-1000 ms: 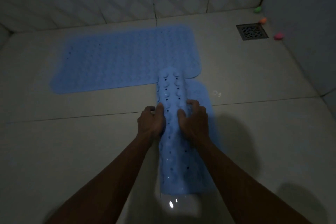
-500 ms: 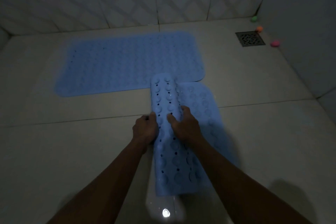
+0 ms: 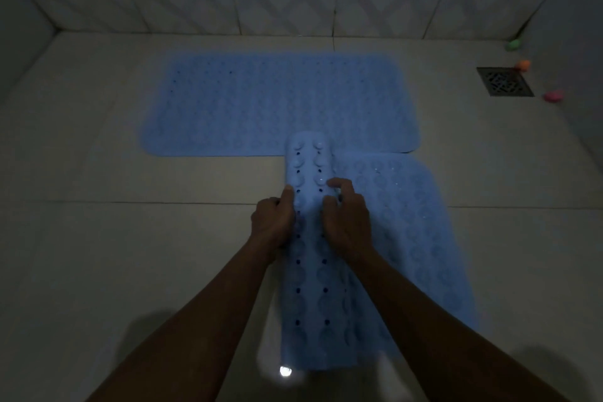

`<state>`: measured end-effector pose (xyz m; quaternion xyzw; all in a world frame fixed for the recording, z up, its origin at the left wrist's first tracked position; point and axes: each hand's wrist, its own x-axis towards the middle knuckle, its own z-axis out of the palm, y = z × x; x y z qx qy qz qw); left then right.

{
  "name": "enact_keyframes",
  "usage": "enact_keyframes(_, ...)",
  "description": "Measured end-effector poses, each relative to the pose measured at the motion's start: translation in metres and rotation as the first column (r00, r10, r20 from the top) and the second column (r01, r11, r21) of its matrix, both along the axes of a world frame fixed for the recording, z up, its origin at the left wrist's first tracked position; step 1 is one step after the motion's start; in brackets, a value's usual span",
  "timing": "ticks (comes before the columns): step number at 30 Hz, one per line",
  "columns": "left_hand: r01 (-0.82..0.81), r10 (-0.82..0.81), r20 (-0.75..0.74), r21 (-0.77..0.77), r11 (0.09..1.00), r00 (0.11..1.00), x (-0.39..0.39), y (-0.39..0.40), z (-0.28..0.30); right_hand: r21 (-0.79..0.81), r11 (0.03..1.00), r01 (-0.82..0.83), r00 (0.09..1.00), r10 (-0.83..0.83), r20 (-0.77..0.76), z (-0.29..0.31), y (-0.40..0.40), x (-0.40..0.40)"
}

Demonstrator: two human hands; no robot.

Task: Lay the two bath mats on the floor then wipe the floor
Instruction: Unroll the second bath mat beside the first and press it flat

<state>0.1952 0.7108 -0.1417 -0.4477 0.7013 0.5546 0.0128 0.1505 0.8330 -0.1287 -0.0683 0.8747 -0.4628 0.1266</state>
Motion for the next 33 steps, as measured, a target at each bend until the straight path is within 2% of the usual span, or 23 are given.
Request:
enact_keyframes(4,-0.092,0.091,0.009,0.042,0.995,0.996,0.005,-0.015,-0.009,-0.004,1.0,0.026,0.999,-0.025,0.033,-0.001,-0.016,0.0)
enact_keyframes(7,-0.123,0.123,-0.016,-0.003,0.992,0.992,0.014,-0.025,-0.011,0.092,0.995,-0.046,0.986,0.03,0.167,-0.007,-0.022,0.006)
enact_keyframes(9,-0.124,0.124,-0.004,-0.022,0.992,0.992,0.018,-0.03,-0.007,0.034,0.999,-0.02,0.969,0.011,0.246,-0.011,-0.028,0.015)
enact_keyframes(13,-0.121,0.123,0.023,-0.081,0.989,0.992,0.025,-0.037,0.002,-0.001,1.0,0.009,0.977,-0.009,0.211,-0.013,-0.034,0.018)
enact_keyframes(17,-0.133,0.136,0.022,-0.105,0.986,0.99,0.037,-0.049,0.01,-0.002,0.988,-0.154,0.961,0.151,0.233,-0.015,-0.043,0.014)
enact_keyframes(19,-0.135,0.14,0.028,-0.124,0.983,0.99,0.042,-0.054,0.011,-0.049,0.983,-0.179,0.957,0.185,0.224,-0.014,-0.055,0.022)
enact_keyframes(22,-0.14,0.144,0.019,-0.136,0.981,0.989,0.046,-0.06,0.012,-0.123,0.986,-0.113,0.97,0.136,0.203,-0.016,-0.071,0.032)
enact_keyframes(24,-0.128,0.131,0.017,-0.143,0.981,0.991,0.047,-0.067,0.011,-0.12,0.989,-0.088,0.969,0.113,0.219,-0.018,-0.077,0.03)
enact_keyframes(27,-0.136,0.141,0.026,-0.141,0.981,0.99,0.053,-0.081,0.01,-0.05,0.987,-0.151,0.963,0.159,0.218,-0.021,-0.085,0.03)
enact_keyframes(29,-0.137,0.143,0.027,-0.16,0.978,0.989,0.057,-0.092,0.008,-0.079,0.983,-0.165,0.955,0.18,0.237,-0.02,-0.095,0.036)
enact_keyframes(33,-0.161,0.165,0.015,-0.138,0.977,0.986,0.062,-0.111,0.005,-0.104,0.991,-0.078,0.97,0.1,0.222,-0.021,-0.113,0.04)
